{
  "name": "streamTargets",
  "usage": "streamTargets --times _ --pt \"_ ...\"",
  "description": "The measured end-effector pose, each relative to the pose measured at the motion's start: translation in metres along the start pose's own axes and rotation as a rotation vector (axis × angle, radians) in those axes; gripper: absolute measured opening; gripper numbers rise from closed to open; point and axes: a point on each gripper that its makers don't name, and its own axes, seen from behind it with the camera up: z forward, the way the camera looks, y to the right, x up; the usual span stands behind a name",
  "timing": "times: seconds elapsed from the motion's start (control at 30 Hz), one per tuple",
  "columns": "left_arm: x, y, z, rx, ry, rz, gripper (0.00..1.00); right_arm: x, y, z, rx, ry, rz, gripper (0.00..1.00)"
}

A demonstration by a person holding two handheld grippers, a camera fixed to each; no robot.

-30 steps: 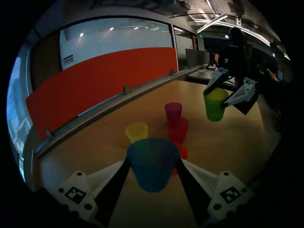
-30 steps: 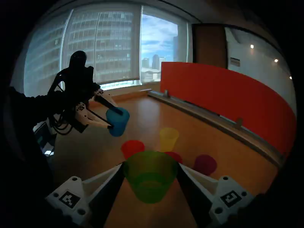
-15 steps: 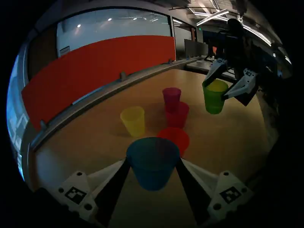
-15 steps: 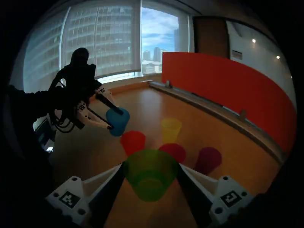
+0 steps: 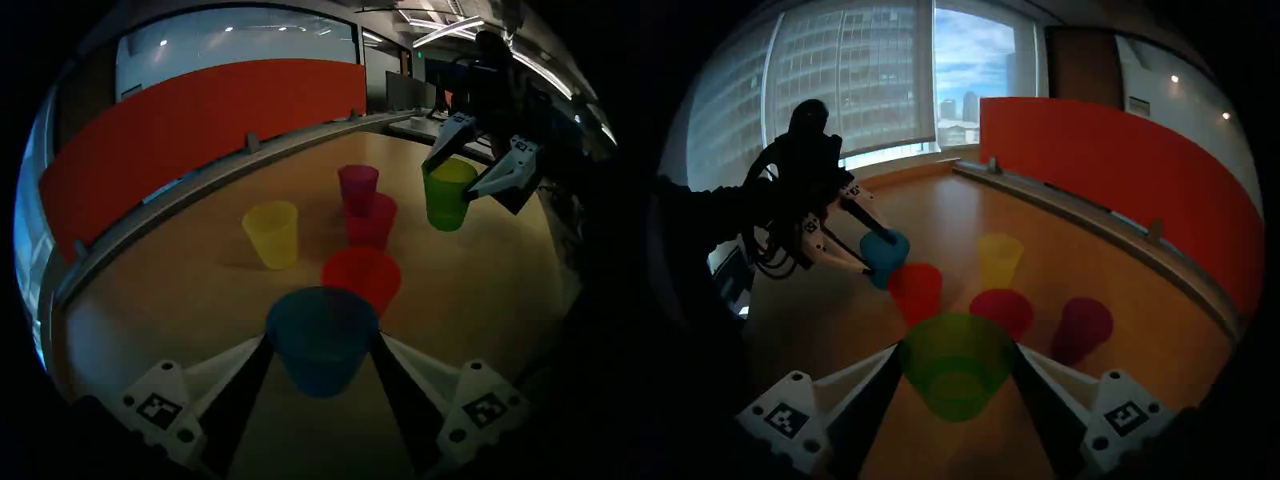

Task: Pour water

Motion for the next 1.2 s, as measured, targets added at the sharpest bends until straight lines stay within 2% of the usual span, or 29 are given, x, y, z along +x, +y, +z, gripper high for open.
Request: streamTargets --times 0.6,1.2 --pt "-0.020 0.001 0.010 -0.010 -0.024 -0.021 0.85 -0.007 0.002 0.006 -0.004 -0.013 0.012 0.93" --pt "-0.037 -0.003 0.006 -0.002 -0.064 -0.022 0.85 -0.014 0.000 0.008 -0.004 -0.023 0.011 0.93"
